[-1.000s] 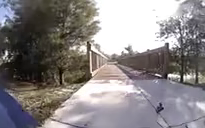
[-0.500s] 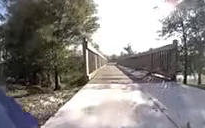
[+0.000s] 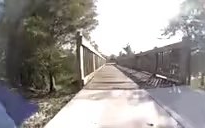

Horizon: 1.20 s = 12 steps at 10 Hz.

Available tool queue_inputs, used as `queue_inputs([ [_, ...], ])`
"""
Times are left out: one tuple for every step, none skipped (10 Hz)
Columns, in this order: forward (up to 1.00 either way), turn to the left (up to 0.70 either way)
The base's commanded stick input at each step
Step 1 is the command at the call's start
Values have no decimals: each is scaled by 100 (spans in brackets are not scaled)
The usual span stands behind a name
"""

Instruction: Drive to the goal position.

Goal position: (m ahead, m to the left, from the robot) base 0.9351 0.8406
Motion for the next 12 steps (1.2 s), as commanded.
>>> queue_inputs([
  [0, 0],
  [0, 0],
  [0, 45],
  [0, 40],
  [0, 0],
  [0, 0],
  [0, 0],
  [0, 0],
  [0, 0],
  [0, 0],
  [0, 0],
  [0, 0],
])
